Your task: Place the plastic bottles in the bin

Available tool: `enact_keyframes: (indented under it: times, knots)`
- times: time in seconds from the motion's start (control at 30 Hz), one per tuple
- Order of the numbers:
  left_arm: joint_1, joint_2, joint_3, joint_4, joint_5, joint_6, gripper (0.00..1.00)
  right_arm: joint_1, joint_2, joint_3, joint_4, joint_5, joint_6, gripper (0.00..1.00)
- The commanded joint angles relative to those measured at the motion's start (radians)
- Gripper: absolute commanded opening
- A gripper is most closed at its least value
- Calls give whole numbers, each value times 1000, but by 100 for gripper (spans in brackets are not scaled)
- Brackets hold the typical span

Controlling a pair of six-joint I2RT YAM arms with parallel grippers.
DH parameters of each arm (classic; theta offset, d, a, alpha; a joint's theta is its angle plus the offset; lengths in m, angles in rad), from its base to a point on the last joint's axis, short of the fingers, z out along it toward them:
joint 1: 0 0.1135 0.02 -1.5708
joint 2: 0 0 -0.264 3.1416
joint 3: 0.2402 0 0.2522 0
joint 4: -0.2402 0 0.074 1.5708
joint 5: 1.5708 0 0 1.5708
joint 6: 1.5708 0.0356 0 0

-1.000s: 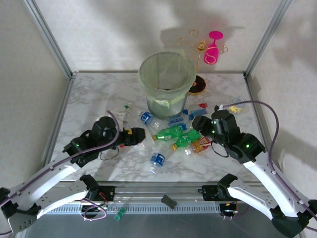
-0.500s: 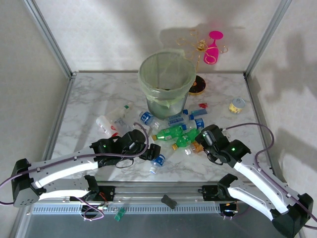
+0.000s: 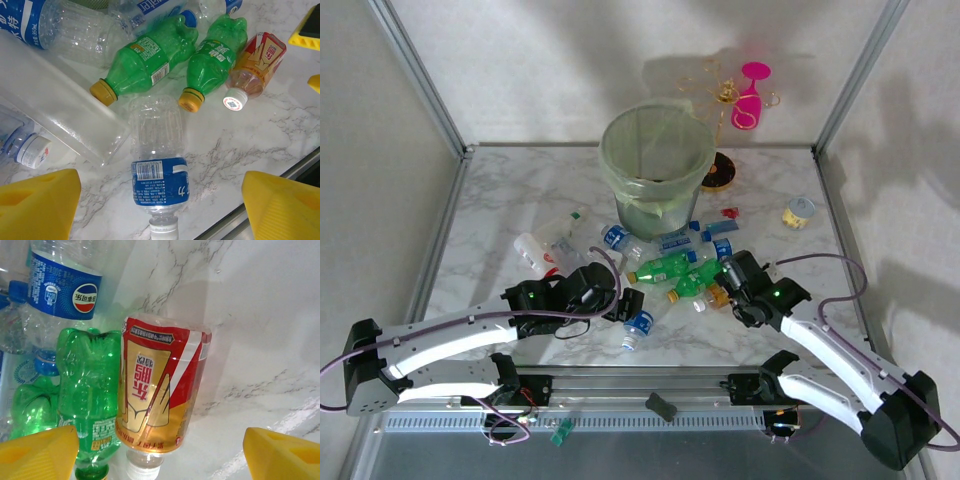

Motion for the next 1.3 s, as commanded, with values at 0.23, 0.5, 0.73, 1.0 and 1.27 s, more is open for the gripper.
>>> enact_keyframes:
  times: [0.23, 0.5, 0.73, 1.0, 1.27]
  knots:
    - [-11, -1, 26, -15, -32, 8, 83, -47, 171, -49, 161, -17, -6, 83]
    - [-13, -5, 17, -17, -38, 11, 84, -71, 233, -111, 255, -41, -12, 77]
    - [-14, -3, 17, -15, -43, 15, 84, -82, 276, -128, 287, -41, -22, 70]
    - [-14, -3, 20, -11, -46, 20, 84, -84, 259, -128, 268, -33, -25, 56]
    - [-14, -27, 32, -8, -58, 19, 83, -86, 214, -110, 229, -6, -41, 53]
